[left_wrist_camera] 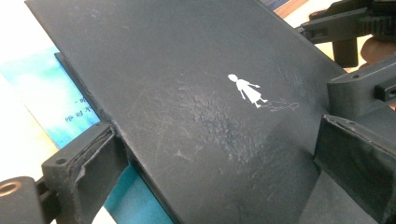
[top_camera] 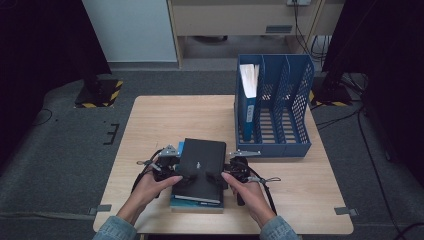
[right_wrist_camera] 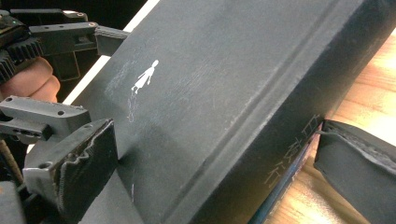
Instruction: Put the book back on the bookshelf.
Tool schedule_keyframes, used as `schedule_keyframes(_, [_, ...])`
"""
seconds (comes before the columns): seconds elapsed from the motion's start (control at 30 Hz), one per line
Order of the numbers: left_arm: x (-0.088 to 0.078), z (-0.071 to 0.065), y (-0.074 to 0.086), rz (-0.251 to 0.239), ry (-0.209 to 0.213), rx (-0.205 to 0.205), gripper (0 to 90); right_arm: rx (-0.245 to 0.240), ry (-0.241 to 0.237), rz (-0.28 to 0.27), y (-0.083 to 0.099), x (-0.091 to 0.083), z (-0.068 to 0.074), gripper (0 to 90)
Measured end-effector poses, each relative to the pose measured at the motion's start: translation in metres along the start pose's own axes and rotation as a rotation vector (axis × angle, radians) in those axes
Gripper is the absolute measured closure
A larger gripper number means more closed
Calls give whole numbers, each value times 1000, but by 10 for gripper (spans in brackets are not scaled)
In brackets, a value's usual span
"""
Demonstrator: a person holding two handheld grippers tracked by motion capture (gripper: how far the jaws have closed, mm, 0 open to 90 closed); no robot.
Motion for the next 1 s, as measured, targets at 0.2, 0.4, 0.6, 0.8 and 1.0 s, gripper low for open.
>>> schedule_keyframes(0.2, [1,1,0,0,9,6,21,37,-14,4,0,1,-2,0])
schedule_keyframes(0.4, [2,1,-2,-12,21,12,22,55,-32,3,-1,3,-4,0])
schedule_keyframes(0.6, [2,1,-2,-13,24,21,25,53,-26,3,-2,3,-4,3])
schedule_keyframes(0.8, [-4,-1,-5,-26,20,54,56,41,-3,-6,-5,-2,0,33])
schedule_keyframes(1.0, [-11,-2,-8,-39,18,66,91,-20,29,-9,-11,-8,6,55])
Point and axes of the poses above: each handheld gripper's, and its own axes: x roughly forward along the jaws, y roughly out of its underside, z roughly to its left, the point moved 10 cm from there along x, roughly forward along the jaws, and after that the axes turned 1 degree about -y, right-handed, at the moved point
